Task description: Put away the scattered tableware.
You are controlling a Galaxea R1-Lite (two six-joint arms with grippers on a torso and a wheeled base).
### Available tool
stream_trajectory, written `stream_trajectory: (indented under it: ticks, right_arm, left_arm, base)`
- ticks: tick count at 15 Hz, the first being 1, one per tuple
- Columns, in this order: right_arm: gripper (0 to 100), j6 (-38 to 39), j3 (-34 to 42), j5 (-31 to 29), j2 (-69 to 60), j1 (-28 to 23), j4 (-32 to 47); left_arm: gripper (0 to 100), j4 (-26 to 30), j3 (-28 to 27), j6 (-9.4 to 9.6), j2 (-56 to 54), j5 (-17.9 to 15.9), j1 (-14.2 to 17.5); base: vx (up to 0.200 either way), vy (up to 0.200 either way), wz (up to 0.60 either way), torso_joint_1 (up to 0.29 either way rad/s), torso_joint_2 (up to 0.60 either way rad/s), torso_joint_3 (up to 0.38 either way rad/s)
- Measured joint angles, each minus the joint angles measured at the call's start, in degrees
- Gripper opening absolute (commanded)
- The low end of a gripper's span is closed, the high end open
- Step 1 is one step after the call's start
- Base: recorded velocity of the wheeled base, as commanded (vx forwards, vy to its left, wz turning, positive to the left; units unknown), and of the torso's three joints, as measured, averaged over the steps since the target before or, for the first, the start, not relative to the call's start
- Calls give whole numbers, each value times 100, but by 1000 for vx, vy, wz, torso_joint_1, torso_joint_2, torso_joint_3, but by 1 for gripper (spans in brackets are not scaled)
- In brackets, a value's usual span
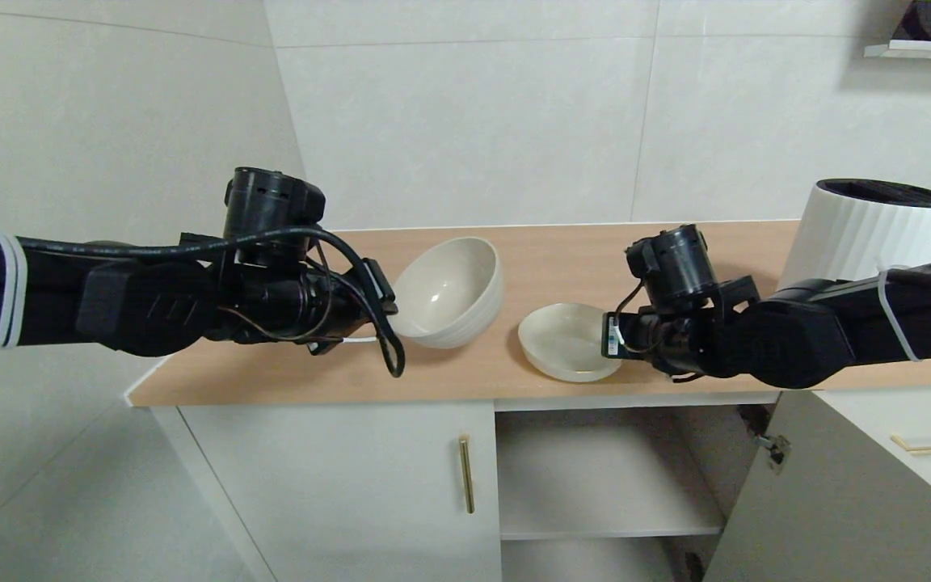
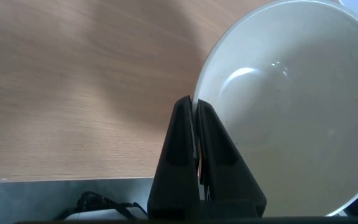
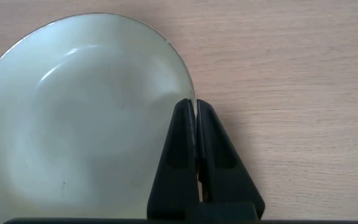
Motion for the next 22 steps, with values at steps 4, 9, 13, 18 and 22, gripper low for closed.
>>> stream_trajectory:
  ticks: [4, 9, 13, 18, 22]
  right_arm:
    - [0, 9, 100, 24, -211, -22, 54]
    - [0, -20, 806, 784, -1315, -101, 440]
    - [0, 0, 1792, 1495, -2374, -157, 734]
    - [0, 22, 2575, 1791, -2996, -162, 647]
    - [0, -17, 2917, 1771, -3278, -168, 606]
  left_arm:
    - [0, 41, 151, 21, -196, -2, 9]
    - [0, 124, 1136, 524, -1097, -40, 107]
    - [0, 106, 2192, 1018, -1862, -88, 35]
    - [0, 98, 2655, 1037, -2115, -101, -378]
    - [0, 85, 2649, 1037, -2068, -129, -435]
  base:
    - [0, 0, 0, 0, 0, 0]
    - [0, 0, 0, 0, 0, 0]
    - [0, 0, 0, 0, 0, 0]
    - [0, 0, 0, 0, 0, 0]
    - [-150, 0, 0, 4, 3, 10]
